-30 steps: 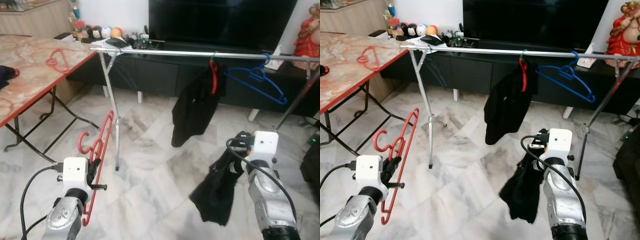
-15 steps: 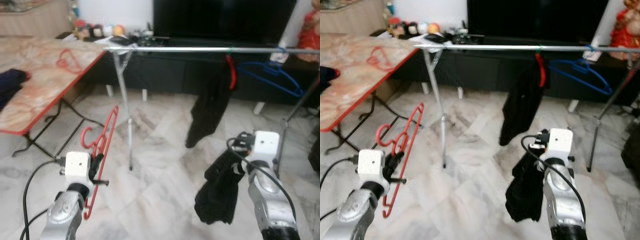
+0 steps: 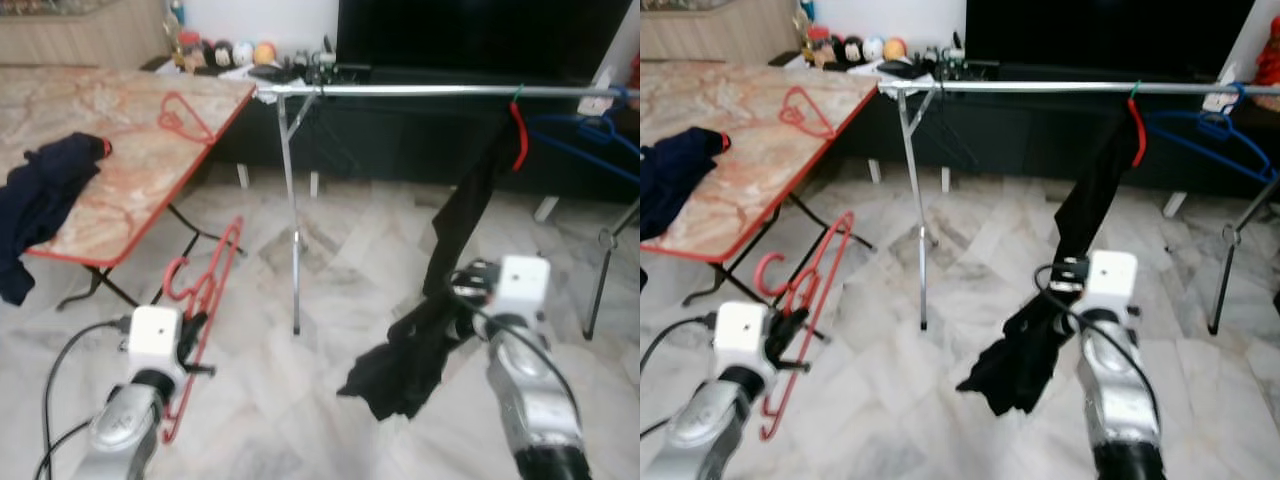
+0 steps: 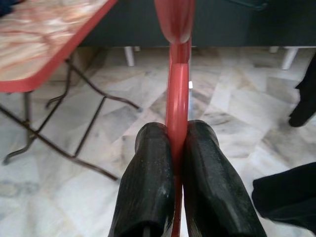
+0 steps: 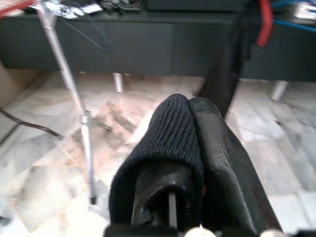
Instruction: Hang hanger
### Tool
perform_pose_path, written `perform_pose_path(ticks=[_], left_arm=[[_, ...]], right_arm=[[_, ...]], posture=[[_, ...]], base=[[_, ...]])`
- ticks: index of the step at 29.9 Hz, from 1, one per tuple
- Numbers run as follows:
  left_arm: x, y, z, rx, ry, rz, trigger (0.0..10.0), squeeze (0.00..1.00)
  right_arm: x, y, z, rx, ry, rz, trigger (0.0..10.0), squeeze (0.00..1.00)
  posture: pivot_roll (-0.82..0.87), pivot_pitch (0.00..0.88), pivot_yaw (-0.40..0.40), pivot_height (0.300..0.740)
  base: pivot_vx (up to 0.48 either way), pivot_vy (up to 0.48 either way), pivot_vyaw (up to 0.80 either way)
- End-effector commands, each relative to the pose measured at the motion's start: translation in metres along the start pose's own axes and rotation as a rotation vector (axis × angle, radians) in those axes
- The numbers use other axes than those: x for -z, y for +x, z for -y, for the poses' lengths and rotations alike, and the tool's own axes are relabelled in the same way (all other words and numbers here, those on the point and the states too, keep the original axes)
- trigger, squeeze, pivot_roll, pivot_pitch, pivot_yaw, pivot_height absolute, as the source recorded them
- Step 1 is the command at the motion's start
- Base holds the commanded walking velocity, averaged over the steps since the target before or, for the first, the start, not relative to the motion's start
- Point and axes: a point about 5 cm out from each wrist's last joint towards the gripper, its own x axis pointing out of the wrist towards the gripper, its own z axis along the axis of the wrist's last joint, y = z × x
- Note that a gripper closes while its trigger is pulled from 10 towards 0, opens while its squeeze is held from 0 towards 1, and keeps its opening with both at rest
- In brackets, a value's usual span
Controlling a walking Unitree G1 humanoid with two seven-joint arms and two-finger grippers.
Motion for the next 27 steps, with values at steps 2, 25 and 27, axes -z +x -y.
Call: perform_pose_path(ticks=[2, 25, 27], left_arm=[[-0.005, 0.000, 0.007, 0.030, -0.002, 0.013, 10.0, 0.00], [-0.007, -0.001, 0.013, 0.068, -0.018, 0.021, 10.0, 0.00], [-0.007, -0.001, 0.013, 0.069, -0.019, 0.021, 10.0, 0.00]], right_arm=[[-0.009, 0.001, 0.006, 0.024, 0.002, 0.025, 10.0, 0.00], [-0.013, 0.008, -0.005, -0.012, -0.008, 0.004, 10.0, 0.00], [-0.013, 0.008, -0.006, -0.016, -0.005, -0.003, 10.0, 0.00]], posture=[[-0.01, 0.000, 0.022, 0.740], [0.00, 0.000, 0.012, 0.740], [0.00, 0.000, 0.012, 0.740]], base=[[0.000, 0.000, 0.00], [-0.092, 0.000, -0.19], [-0.272, 0.000, 0.00]])
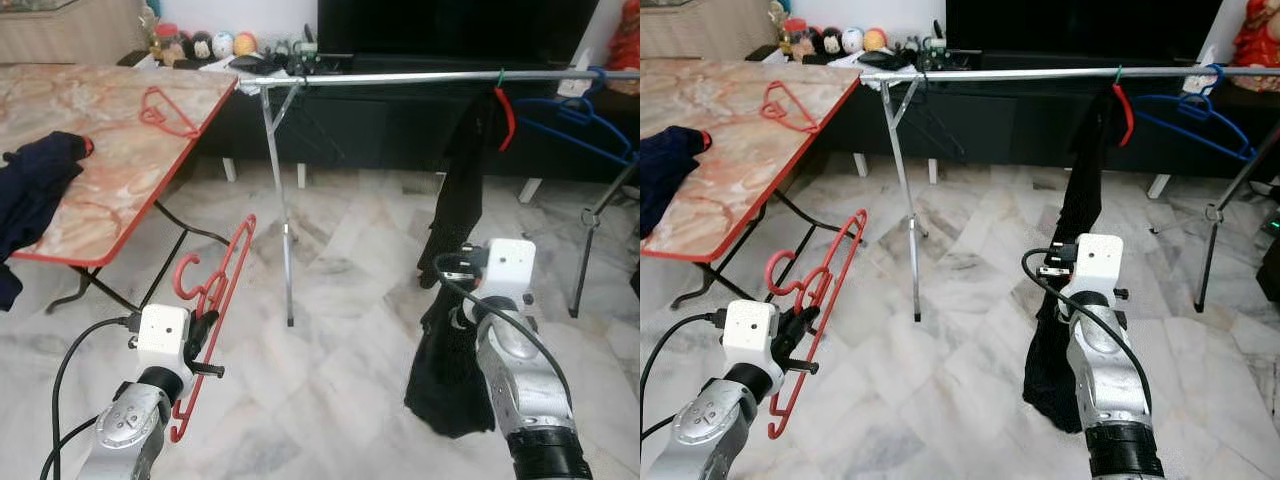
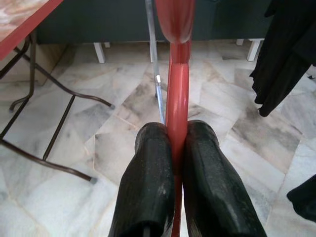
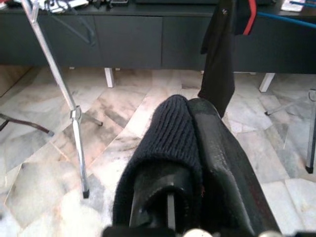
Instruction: Hang hanger
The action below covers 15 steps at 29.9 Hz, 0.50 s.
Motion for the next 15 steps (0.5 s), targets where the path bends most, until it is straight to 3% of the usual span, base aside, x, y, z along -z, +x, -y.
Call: perform_pose_path(ticks=[1, 6, 9, 15], left_arm=[[-0.0038, -0.0020, -0.0005, 0.002, -0.001, 0.010, 10.0, 0.00], [-0.0037, -0.0022, -0.0001, 0.002, 0.000, 0.010, 10.0, 0.00], [-0.0036, -0.0024, -0.0002, -0.001, 0.003, 0.010, 10.0, 0.00], [-0.0049, -0.0026, -0.0032, -0.001, 0.025, -0.003, 10.0, 0.00]], right_arm=[[-0.0041, 0.0012, -0.0019, -0.009, 0.000, 0.007, 10.0, 0.00], [-0.0040, 0.0018, -0.0050, -0.025, -0.005, -0.001, 10.0, 0.00], [-0.0049, 0.0021, -0.0055, -0.025, -0.006, 0.008, 10.0, 0.00], [-0.0061, 0.0070, -0.0104, -0.032, -0.020, -0.014, 10.0, 0.00]], posture=[[0.00, 0.000, 0.012, 0.740], [0.00, 0.000, 0.008, 0.740], [0.00, 0.000, 0.006, 0.740], [0.01, 0.000, -0.003, 0.740]], base=[[-0.274, 0.000, 0.00], [-0.271, 0.000, -0.61], [-0.259, 0.000, 0.00], [0.000, 0.000, 0.00]])
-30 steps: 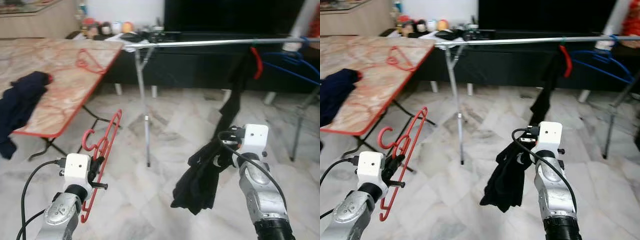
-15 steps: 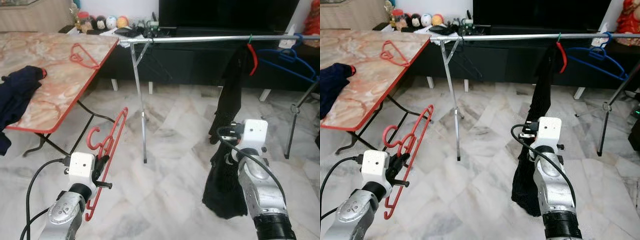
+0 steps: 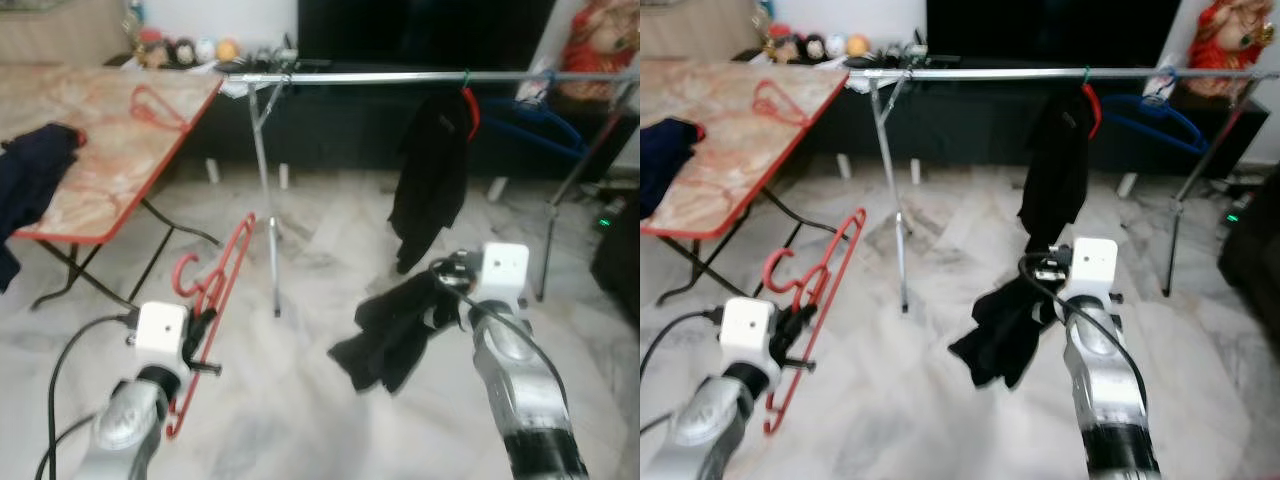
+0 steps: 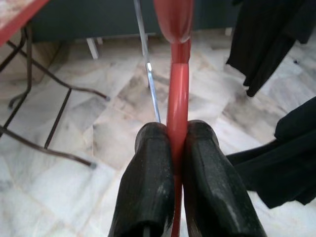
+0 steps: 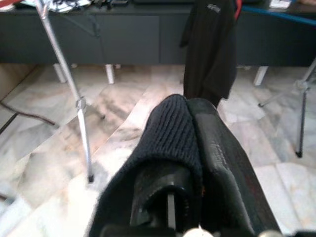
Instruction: Hang hanger
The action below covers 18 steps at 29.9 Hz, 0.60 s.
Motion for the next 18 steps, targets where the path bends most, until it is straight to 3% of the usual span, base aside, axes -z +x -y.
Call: perform_pose_path(ticks=[1, 3, 5, 6, 7, 8, 9, 10, 12, 18], left_arm=[[-0.013, 0.002, 0.000, 0.036, 0.020, 0.028, 10.0, 0.00], [-0.016, 0.003, 0.004, 0.085, 0.034, 0.016, 10.0, 0.00], [-0.019, 0.002, 0.013, 0.210, 0.032, -0.032, 10.0, 0.00], [-0.019, 0.002, 0.013, 0.210, 0.032, -0.032, 10.0, 0.00], [-0.019, 0.000, 0.019, 0.298, 0.054, -0.065, 10.0, 0.00], [-0.019, -0.006, 0.026, 0.407, 0.068, -0.115, 10.0, 0.00], [-0.019, -0.006, 0.026, 0.407, 0.068, -0.115, 10.0, 0.00], [-0.018, -0.012, 0.032, 0.517, 0.114, -0.179, 10.0, 0.00], [-0.017, -0.018, 0.037, 0.615, 0.176, -0.237, 10.0, 0.00], [-0.032, -0.018, 0.056, 0.790, 0.184, -0.238, 10.0, 0.00]], right_arm=[[-0.005, 0.004, 0.001, 0.016, -0.002, 0.002, 10.0, 0.00], [-0.005, 0.005, 0.001, 0.027, -0.002, -0.017, 10.0, 0.00], [-0.001, 0.008, 0.000, 0.027, -0.009, -0.063, 10.0, 0.00], [-0.001, 0.008, 0.000, 0.027, -0.009, -0.063, 10.0, 0.00], [0.001, 0.010, -0.003, 0.012, -0.015, -0.089, 10.0, 0.00], [0.002, 0.011, -0.007, -0.016, -0.061, -0.109, 10.0, 0.00], [0.002, 0.011, -0.007, -0.016, -0.061, -0.109, 10.0, 0.00], [0.001, 0.013, -0.013, -0.054, -0.123, -0.113, 10.0, 0.00], [0.000, 0.015, -0.019, -0.086, -0.171, -0.119, 10.0, 0.00], [-0.004, 0.020, -0.027, -0.112, -0.260, -0.125, 10.0, 0.00]], posture=[[0.01, 0.000, -0.007, 0.740], [0.02, 0.000, -0.010, 0.740], [0.02, 0.000, -0.017, 0.740], [0.02, 0.000, -0.017, 0.740], [0.02, 0.000, -0.017, 0.740], [0.02, 0.000, -0.017, 0.740], [0.02, 0.000, -0.017, 0.740], [0.03, 0.000, -0.015, 0.740], [0.02, 0.000, -0.009, 0.740], [0.01, 0.000, -0.001, 0.740]], base=[[0.000, 0.000, 0.00], [0.000, 0.000, 0.00], [0.000, 0.000, 0.00], [0.000, 0.000, 0.00], [0.000, 0.000, 0.00], [0.000, 0.000, 0.00], [0.000, 0.000, 0.00], [0.000, 0.000, 0.00], [0.000, 0.000, 0.00], [0.000, 0.000, 0.00]])
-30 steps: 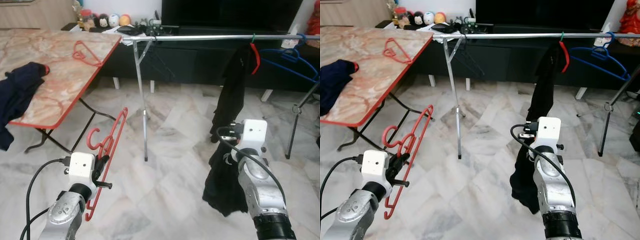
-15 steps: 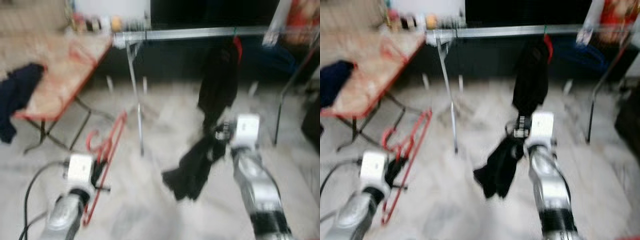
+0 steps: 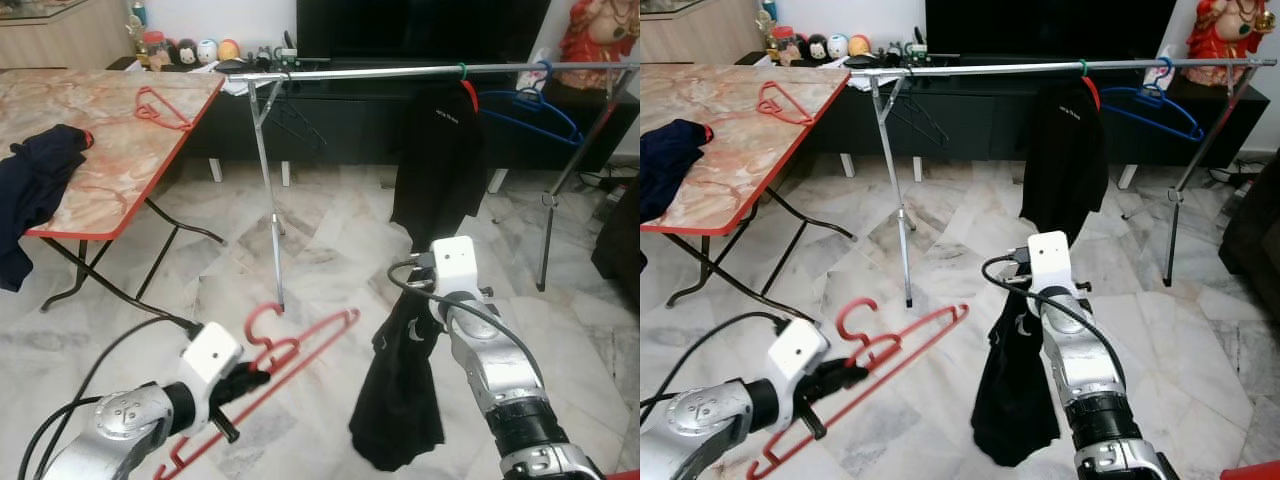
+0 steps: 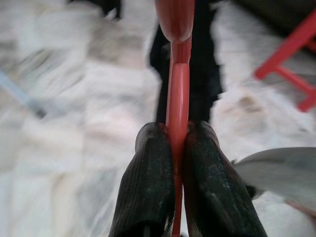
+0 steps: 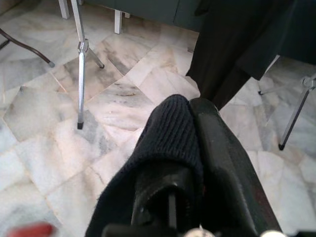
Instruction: Hang hanger
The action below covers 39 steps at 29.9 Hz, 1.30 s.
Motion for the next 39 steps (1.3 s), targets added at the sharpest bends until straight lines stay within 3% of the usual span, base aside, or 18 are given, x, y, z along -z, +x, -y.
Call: perform_pose_path(ticks=[1, 8, 15, 22, 39], left_arm=[[-0.013, 0.004, 0.007, 0.082, 0.026, 0.016, 10.0, 0.00], [-0.026, 0.022, 0.017, 0.187, 0.056, 0.013, 10.0, 0.00], [-0.026, 0.025, 0.017, 0.200, 0.093, -0.026, 10.0, 0.00], [-0.015, 0.028, 0.008, 0.122, 0.150, -0.119, 10.0, 0.00], [-0.022, 0.042, -0.012, -0.097, 0.143, -0.075, 10.0, 0.00]], right_arm=[[-0.014, 0.004, -0.004, -0.021, -0.045, 0.030, 10.0, 0.00], [-0.018, 0.007, -0.013, -0.056, -0.083, 0.030, 10.0, 0.00], [-0.020, 0.010, -0.013, -0.047, -0.097, 0.031, 10.0, 0.00], [-0.023, 0.011, -0.013, -0.051, -0.097, 0.042, 10.0, 0.00], [-0.026, 0.009, -0.025, -0.098, -0.089, 0.060, 10.0, 0.00]], posture=[[0.01, 0.000, -0.001, 0.740], [0.01, 0.000, 0.003, 0.740], [0.01, 0.000, 0.004, 0.740], [0.01, 0.000, 0.004, 0.740], [0.01, 0.000, 0.004, 0.740]], base=[[0.000, 0.000, 0.00], [0.000, 0.000, 0.00], [0.000, 0.000, 0.00], [0.000, 0.000, 0.00], [0.000, 0.000, 0.00]])
